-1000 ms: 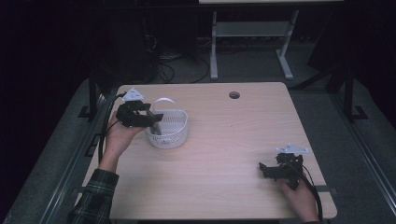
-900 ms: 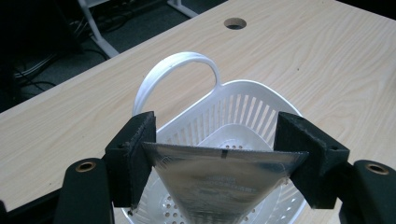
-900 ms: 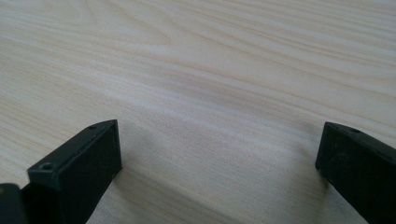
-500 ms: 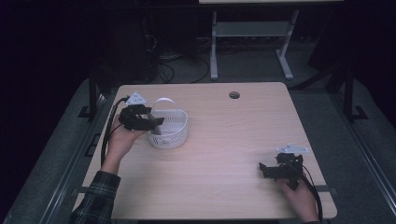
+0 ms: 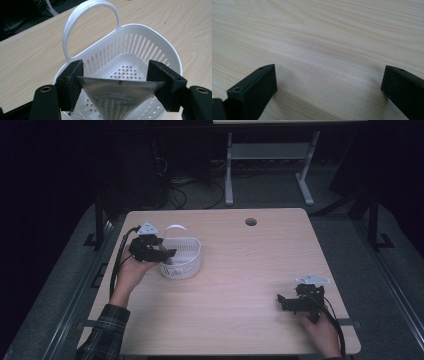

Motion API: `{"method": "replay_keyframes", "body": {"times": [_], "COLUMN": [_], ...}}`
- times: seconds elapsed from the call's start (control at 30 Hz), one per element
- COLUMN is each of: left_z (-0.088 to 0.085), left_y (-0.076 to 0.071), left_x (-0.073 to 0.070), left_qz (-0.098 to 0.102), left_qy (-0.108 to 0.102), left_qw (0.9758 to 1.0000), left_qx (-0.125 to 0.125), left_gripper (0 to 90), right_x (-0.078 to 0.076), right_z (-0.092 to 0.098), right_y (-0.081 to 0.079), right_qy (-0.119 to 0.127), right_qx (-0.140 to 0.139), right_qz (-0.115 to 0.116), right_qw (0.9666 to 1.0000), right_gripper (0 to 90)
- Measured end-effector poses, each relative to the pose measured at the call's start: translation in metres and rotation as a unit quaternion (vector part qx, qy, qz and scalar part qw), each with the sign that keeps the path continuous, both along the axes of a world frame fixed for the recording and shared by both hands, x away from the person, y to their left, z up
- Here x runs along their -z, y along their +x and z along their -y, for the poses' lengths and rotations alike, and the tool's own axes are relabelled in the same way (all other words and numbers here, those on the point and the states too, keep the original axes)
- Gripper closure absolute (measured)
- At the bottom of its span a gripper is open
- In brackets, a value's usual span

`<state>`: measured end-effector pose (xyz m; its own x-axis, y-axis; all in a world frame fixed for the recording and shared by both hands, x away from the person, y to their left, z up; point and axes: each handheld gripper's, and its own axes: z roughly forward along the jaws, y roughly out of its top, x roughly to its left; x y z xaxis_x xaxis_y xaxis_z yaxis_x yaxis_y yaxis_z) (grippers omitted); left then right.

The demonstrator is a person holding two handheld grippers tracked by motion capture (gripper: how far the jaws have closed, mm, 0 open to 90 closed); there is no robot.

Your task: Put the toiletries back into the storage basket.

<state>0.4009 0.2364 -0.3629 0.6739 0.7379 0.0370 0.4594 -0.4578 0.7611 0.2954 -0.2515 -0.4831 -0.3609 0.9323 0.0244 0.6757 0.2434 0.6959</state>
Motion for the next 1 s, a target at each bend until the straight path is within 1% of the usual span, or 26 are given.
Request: {"method": "replay_keyframes", "body": {"times": [0.17, 0.23, 0.3, 0.37, 0.5, 0.8, 0.93, 1.0], "left_z": [-0.001, -0.001, -0.001, -0.002, -0.001, -0.005, -0.010, -0.013], "left_y": [-0.002, -0.002, -0.002, -0.002, -0.003, -0.009, -0.015, -0.019], "left_x": [0.001, 0.000, -0.001, -0.002, -0.003, -0.010, -0.014, -0.017], "left_qz": [0.001, -0.005, -0.003, -0.004, -0.002, 0.009, 0.017, 0.022], "left_qy": [-0.002, -0.007, -0.004, -0.007, 0.001, -0.004, -0.002, -0.006], "left_qw": [1.0000, 0.9999, 1.0000, 0.9999, 0.9999, 0.9999, 0.9998, 0.9997], "left_qx": [0.004, 0.009, 0.008, 0.009, 0.010, 0.008, 0.005, 0.003], "left_gripper": [29.3, 28.3, 24.1, 20.2, 14.4, 13.6, 13.6, 13.6], "right_x": [0.000, 0.000, 0.000, 0.000, 0.000, 0.000, 0.000, 0.000], "right_z": [0.000, 0.000, 0.000, 0.000, 0.000, 0.000, 0.000, 0.000], "right_y": [0.000, 0.000, 0.000, 0.000, 0.000, 0.000, 0.000, 0.000], "right_qy": [0.000, 0.000, 0.000, 0.000, 0.000, 0.000, 0.000, 0.000], "right_qx": [0.000, -0.001, 0.000, 0.000, 0.000, 0.000, 0.000, -0.001], "right_qz": [0.000, 0.000, 0.000, 0.000, 0.000, 0.000, 0.000, 0.000], "right_qw": [1.0000, 1.0000, 1.0000, 1.0000, 1.0000, 1.0000, 1.0000, 1.0000], "right_gripper": [0.0, 0.0, 0.0, 0.0, 0.0, 0.0, 0.0, 0.0]}}
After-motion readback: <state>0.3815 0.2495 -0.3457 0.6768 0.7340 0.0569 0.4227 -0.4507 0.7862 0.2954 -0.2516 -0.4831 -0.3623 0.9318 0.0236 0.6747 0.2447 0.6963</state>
